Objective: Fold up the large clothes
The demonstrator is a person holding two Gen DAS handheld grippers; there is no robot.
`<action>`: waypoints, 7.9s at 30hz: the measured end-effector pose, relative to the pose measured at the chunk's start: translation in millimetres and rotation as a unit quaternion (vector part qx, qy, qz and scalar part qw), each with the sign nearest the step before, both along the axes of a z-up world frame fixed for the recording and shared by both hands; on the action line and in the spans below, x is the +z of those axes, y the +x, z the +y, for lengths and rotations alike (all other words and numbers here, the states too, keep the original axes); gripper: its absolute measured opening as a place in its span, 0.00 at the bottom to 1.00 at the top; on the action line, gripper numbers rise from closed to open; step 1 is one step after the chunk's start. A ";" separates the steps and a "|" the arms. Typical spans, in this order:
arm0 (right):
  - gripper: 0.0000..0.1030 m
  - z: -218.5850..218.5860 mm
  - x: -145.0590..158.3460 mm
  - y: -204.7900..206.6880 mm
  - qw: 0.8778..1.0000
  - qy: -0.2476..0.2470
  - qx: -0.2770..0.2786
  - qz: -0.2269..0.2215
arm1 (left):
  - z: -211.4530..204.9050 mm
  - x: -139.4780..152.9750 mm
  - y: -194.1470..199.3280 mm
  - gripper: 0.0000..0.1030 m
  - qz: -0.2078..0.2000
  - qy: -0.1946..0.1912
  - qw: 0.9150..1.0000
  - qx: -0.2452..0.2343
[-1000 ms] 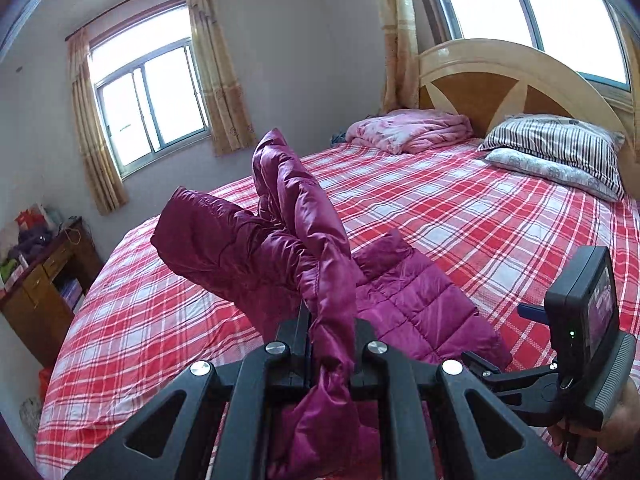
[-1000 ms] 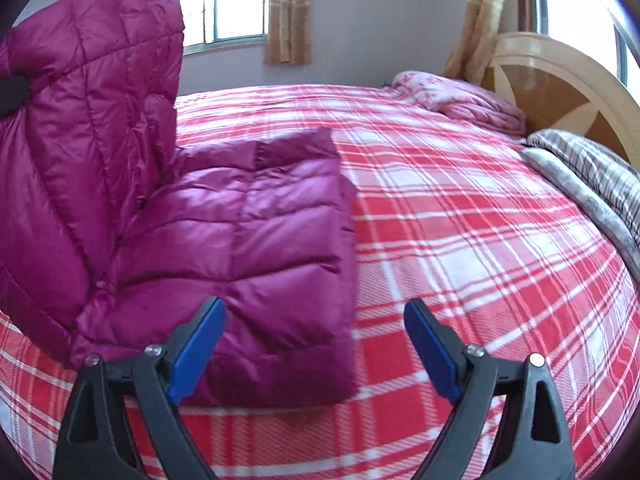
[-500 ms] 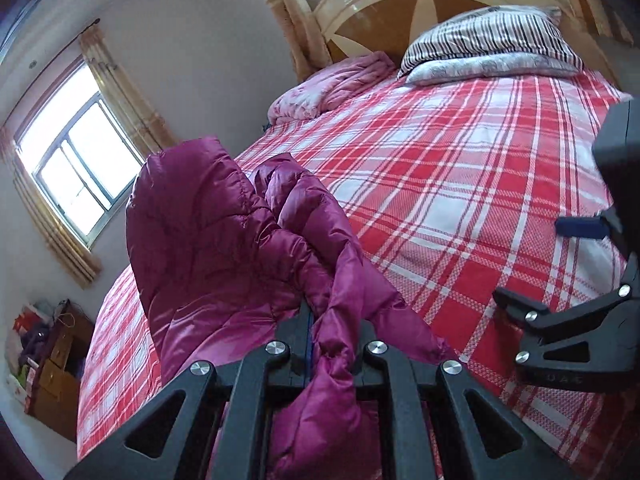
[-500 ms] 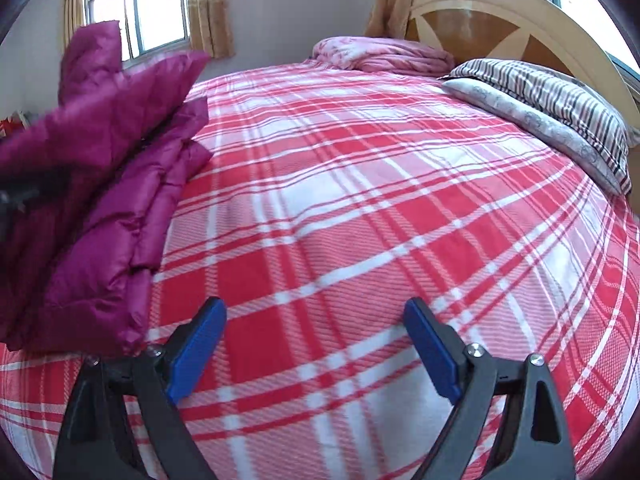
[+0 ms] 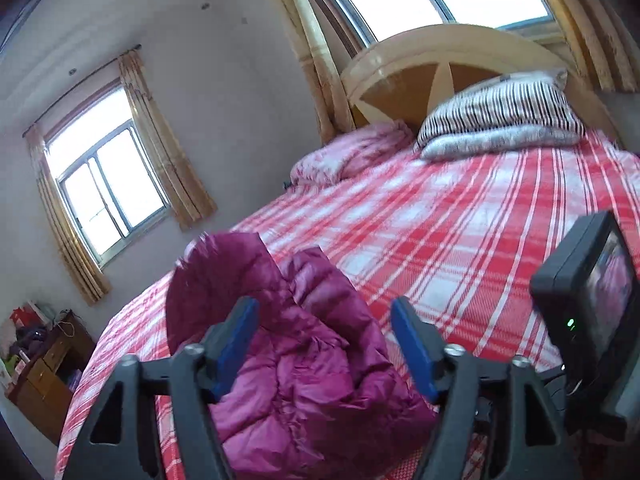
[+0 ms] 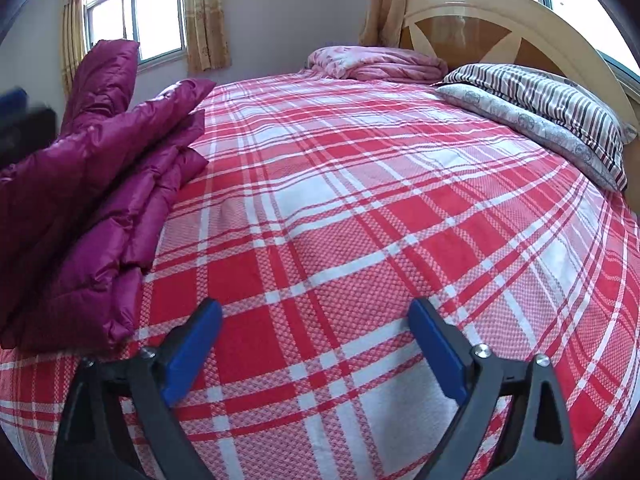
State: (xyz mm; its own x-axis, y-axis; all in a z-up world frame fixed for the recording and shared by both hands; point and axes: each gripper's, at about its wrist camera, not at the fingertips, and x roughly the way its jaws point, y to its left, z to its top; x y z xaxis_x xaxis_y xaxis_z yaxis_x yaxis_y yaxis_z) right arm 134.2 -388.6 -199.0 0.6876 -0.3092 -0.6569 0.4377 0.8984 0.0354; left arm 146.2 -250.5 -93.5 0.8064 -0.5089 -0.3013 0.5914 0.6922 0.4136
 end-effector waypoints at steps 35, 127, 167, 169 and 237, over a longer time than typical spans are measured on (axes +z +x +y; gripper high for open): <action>0.63 56.2 121.1 92.9 0.987 0.041 0.129 -0.092 | 90.8 -12.9 196.5 0.89 0.098 -0.035 0.961 0.256; 0.71 8.8 8.9 184.3 0.984 0.161 0.076 -0.013 | 62.9 -91.4 259.0 0.99 0.247 -0.029 0.924 0.290; 0.71 -39.7 5.0 139.7 0.942 0.292 0.165 -0.022 | 139.7 -94.4 242.1 0.98 0.421 -0.182 0.881 0.115; 0.71 -43.0 -7.4 142.8 0.934 0.315 0.170 -0.010 | 135.1 -99.5 241.5 0.98 0.428 -0.185 0.878 0.106; 0.26 301.6 43.0 179.7 0.845 0.276 0.455 0.058 | 410.9 -36.9 93.4 0.42 0.274 -0.186 0.880 0.341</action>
State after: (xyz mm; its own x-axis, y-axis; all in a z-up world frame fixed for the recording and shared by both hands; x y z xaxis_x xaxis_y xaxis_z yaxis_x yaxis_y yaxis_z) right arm 313.9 -87.0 -156.0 0.3964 0.6883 -0.6076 -0.3966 0.7252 0.5628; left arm 239.5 160.4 -130.4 0.7479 -0.1079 -0.6549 0.0255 0.9906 -0.1342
